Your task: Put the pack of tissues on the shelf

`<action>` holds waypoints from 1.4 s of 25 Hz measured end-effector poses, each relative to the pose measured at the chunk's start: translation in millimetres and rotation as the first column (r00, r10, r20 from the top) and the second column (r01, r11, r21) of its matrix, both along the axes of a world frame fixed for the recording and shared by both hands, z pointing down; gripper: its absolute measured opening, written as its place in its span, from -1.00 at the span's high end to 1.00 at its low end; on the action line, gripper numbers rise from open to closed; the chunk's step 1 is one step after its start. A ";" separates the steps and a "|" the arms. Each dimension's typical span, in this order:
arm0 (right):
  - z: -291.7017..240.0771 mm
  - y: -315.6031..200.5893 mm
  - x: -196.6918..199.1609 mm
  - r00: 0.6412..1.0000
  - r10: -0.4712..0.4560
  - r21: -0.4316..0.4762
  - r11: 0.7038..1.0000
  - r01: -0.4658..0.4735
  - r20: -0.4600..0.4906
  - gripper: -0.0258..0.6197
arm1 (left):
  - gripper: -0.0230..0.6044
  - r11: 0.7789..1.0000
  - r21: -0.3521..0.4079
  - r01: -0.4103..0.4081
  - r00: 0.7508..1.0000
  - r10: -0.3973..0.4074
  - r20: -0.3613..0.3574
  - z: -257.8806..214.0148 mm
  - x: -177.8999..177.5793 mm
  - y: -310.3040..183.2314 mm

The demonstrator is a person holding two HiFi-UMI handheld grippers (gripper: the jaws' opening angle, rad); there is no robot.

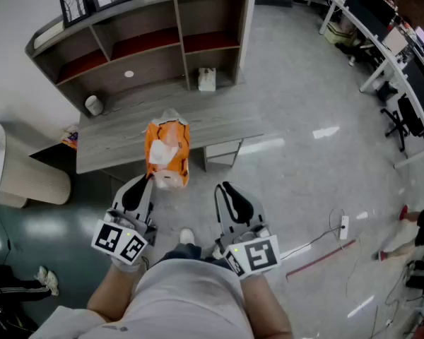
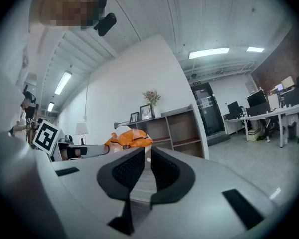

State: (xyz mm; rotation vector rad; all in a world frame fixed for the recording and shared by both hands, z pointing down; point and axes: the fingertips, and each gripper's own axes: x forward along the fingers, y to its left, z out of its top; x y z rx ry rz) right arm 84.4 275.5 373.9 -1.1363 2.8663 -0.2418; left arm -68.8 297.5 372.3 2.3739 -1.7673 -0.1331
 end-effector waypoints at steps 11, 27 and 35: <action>8.1 -25.3 -67.3 0.998 0.057 -0.046 0.997 -0.056 0.008 0.76 | 0.86 0.999 0.004 -0.043 0.998 0.043 -0.048 11.6 -78.8 -25.8; 32.0 -109.6 -79.2 0.993 0.113 -0.056 0.992 -0.114 -0.023 0.76 | 0.86 0.997 -0.008 -0.077 0.995 0.076 -0.071 41.4 -99.6 -99.9; 35.5 -213.6 -70.2 0.999 0.039 -0.063 0.997 -0.041 -0.030 0.76 | 0.86 0.999 -0.020 -0.031 0.997 0.029 -0.071 44.9 -79.1 -196.0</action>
